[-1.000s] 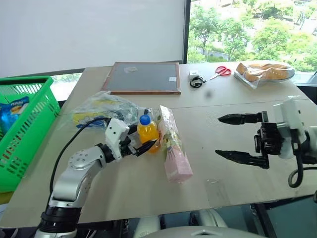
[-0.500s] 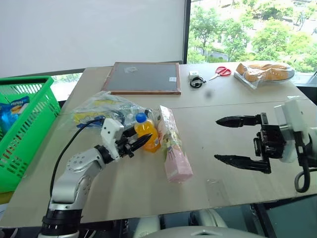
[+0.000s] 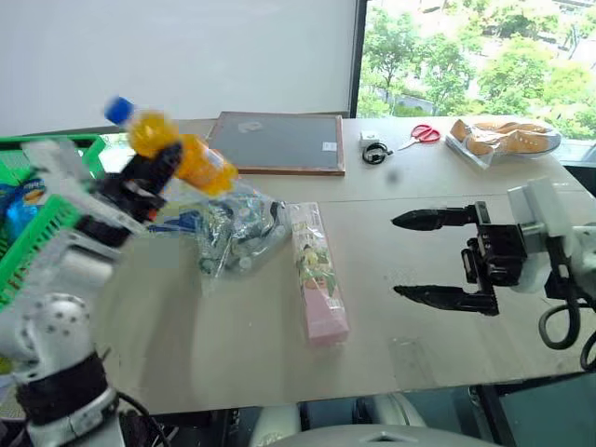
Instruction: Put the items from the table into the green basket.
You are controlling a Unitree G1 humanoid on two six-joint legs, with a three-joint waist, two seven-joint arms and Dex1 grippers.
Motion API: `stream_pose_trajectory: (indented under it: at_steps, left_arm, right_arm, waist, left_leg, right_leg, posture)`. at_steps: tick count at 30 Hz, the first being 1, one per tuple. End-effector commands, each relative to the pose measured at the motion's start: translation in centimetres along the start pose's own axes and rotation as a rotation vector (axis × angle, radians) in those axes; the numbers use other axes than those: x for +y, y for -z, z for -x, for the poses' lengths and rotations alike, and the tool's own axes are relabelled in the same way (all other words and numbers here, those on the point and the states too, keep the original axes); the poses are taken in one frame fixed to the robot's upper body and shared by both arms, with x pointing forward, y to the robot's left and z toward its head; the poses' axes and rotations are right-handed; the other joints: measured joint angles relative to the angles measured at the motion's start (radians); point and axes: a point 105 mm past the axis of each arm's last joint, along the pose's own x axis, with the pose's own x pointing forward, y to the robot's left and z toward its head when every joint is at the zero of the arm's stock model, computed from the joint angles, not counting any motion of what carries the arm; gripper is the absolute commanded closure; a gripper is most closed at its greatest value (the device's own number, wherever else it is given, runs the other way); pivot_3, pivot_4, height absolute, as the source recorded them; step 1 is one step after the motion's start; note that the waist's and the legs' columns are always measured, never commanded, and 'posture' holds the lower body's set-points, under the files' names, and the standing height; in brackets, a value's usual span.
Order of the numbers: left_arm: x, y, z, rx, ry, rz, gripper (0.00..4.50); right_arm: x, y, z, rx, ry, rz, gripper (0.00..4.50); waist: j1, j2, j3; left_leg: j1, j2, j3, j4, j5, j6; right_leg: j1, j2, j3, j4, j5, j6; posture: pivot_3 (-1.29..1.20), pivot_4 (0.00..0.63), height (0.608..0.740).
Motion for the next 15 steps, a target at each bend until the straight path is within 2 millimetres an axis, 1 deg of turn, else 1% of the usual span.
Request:
stream_pose_trajectory:
  at_steps: [1, 3, 4, 5, 6, 7, 8, 10, 11, 13, 15]
  left_arm:
    - [4.5, -5.9, 0.3, -0.197, -0.235, -0.089, 2.41]
    - [8.5, -9.1, 1.6, -0.286, -0.455, -0.200, 2.41]
    - [10.0, -10.4, 2.4, -0.314, -0.537, -0.254, 2.41]
    - [11.3, -11.4, 3.1, -0.322, -0.605, -0.312, 2.41]
    - [12.4, -12.1, 3.6, -0.293, -0.664, -0.413, 2.41]
    - [13.0, -12.5, 3.8, -0.275, -0.685, -0.472, 2.41]
    - [14.2, -12.4, 4.2, -0.210, -0.730, -0.548, 2.41]
    - [15.6, -12.0, 4.4, -0.153, -0.745, -0.585, 2.41]
    - [16.7, -11.3, 4.8, -0.092, -0.776, -0.620, 2.41]
    - [18.0, -10.4, 5.4, -0.028, -0.805, -0.624, 2.41]
    - [18.9, -9.1, 5.6, 0.027, -0.786, -0.585, 2.41]
  right_arm:
    - [-0.2, -1.1, -0.4, -0.038, -0.015, 0.053, 0.00]
    - [-0.3, -1.4, -0.6, -0.051, -0.014, 0.055, 0.00]
    - [-0.3, -1.4, -0.7, -0.052, -0.013, 0.055, 0.00]
    - [-0.3, -1.4, -0.7, -0.053, -0.013, 0.055, 0.00]
    - [-0.4, -1.4, -0.8, -0.053, -0.012, 0.055, 0.00]
    - [-0.4, -1.4, -0.9, -0.053, -0.011, 0.055, 0.00]
    - [-0.4, -1.4, -1.0, -0.056, -0.009, 0.055, 0.00]
    - [-0.3, -1.5, -1.2, -0.060, -0.004, 0.056, 0.00]
    - [-0.3, -1.5, -1.3, -0.062, -0.002, 0.056, 0.00]
    - [-0.2, -1.5, -1.3, -0.063, 0.001, 0.056, 0.00]
    - [-0.1, -1.5, -1.4, -0.061, 0.003, 0.055, 0.00]
  waist:
    - [0.007, -0.001, 0.001]
    - [0.008, -0.001, 0.001]
    - [0.006, -0.002, 0.001]
    - [0.005, -0.002, 0.001]
    - [0.005, -0.003, 0.001]
    - [0.006, -0.003, 0.001]
    - [0.009, -0.004, 0.001]
    - [0.021, -0.006, 0.000]
    - [0.032, -0.007, -0.001]
    - [0.043, -0.009, -0.002]
    - [0.044, -0.010, -0.003]
  left_leg:
    - [0.000, 0.000, 0.000, 0.000, 0.000, 0.000]
    - [-0.001, 0.000, -0.001, 0.000, 0.000, 0.000]
    - [0.000, 0.000, -0.001, -0.001, 0.000, 0.000]
    - [0.000, 0.001, 0.000, -0.002, 0.000, 0.000]
    - [0.000, 0.001, 0.000, -0.002, 0.000, 0.000]
    - [0.000, 0.001, 0.001, -0.002, 0.000, 0.000]
    - [-0.002, 0.001, 0.001, -0.002, 0.000, 0.000]
    - [-0.004, 0.001, 0.001, -0.002, 0.000, -0.001]
    - [-0.006, 0.000, 0.000, -0.002, 0.000, -0.001]
    - [-0.010, -0.001, -0.001, 0.000, 0.000, 0.000]
    - [-0.013, 0.000, 0.000, 0.000, 0.000, 0.000]
  right_leg:
    - [0.000, 0.000, 0.000, 0.000, 0.000, 0.000]
    - [-0.001, 0.001, -0.001, 0.000, 0.000, 0.000]
    - [-0.001, 0.001, -0.001, 0.001, 0.000, -0.001]
    - [-0.001, 0.002, -0.001, 0.000, 0.000, -0.001]
    - [-0.002, 0.002, -0.001, 0.000, 0.000, -0.001]
    - [-0.002, 0.002, -0.001, 0.000, 0.000, -0.001]
    - [-0.003, 0.001, -0.001, 0.000, 0.000, -0.001]
    - [-0.005, -0.002, -0.002, -0.001, 0.000, -0.001]
    - [-0.006, -0.003, -0.004, -0.001, 0.000, -0.001]
    - [-0.009, -0.005, -0.006, -0.001, 0.000, -0.001]
    - [-0.009, -0.010, -0.012, -0.001, 0.000, -0.001]
  posture:
    - [0.05, 0.011, 0.740]
    - [0.05, 0.012, 0.740]
    - [0.05, 0.012, 0.740]
    - [0.05, 0.012, 0.740]
    - [0.05, 0.013, 0.740]
    - [0.04, 0.013, 0.740]
    - [0.04, 0.013, 0.740]
    - [0.03, 0.014, 0.740]
    - [0.03, 0.014, 0.740]
    - [0.03, 0.014, 0.740]
    - [0.02, 0.015, 0.740]
